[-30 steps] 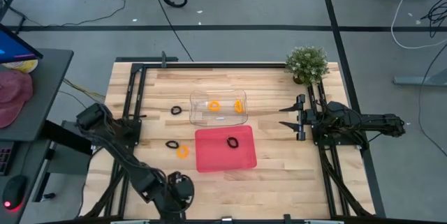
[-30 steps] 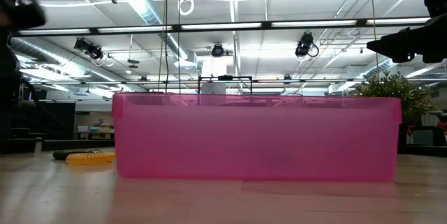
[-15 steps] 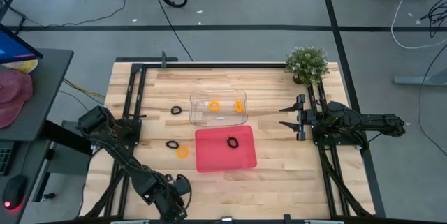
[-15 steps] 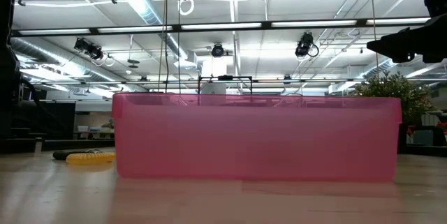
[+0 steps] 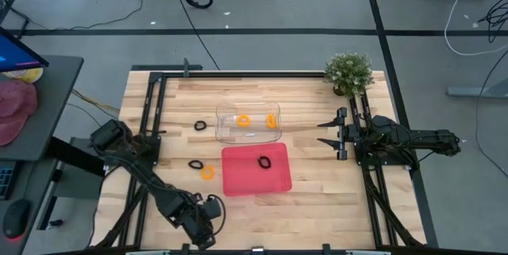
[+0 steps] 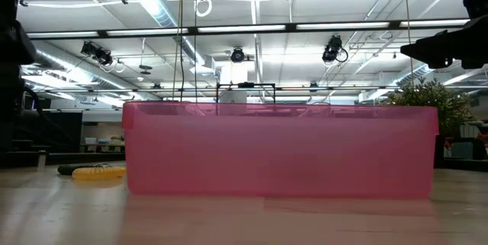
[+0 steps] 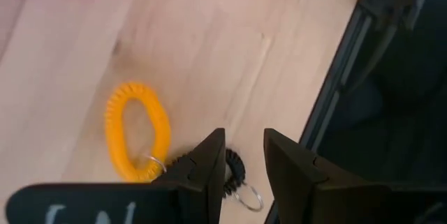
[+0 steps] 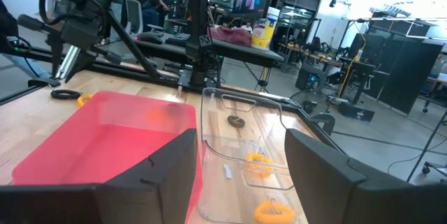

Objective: Sort spring keychains
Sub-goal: Put the black spring keychain into the red bin

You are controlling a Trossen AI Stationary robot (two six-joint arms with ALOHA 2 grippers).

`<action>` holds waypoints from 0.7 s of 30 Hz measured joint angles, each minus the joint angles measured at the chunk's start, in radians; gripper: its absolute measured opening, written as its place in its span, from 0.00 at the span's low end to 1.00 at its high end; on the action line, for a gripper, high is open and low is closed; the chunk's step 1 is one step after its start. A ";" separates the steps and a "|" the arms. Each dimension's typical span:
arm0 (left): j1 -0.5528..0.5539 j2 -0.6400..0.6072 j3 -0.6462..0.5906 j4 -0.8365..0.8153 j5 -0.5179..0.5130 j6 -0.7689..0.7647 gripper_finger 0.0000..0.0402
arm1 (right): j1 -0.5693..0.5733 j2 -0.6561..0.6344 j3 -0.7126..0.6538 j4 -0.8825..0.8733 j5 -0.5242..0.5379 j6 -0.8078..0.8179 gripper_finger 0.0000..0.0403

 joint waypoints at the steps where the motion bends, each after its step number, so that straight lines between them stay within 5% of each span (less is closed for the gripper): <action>1: 0.004 0.000 0.000 -0.001 -0.003 0.000 0.26 | 0.000 0.000 0.000 0.000 0.000 0.000 0.55; 11: -0.003 -0.002 0.000 -0.051 -0.034 0.002 0.26 | 0.000 0.000 0.000 0.000 0.000 0.000 0.55; 21: -0.017 0.112 0.205 -0.412 -0.048 -0.050 0.26 | 0.000 0.000 0.000 0.000 0.000 0.000 0.55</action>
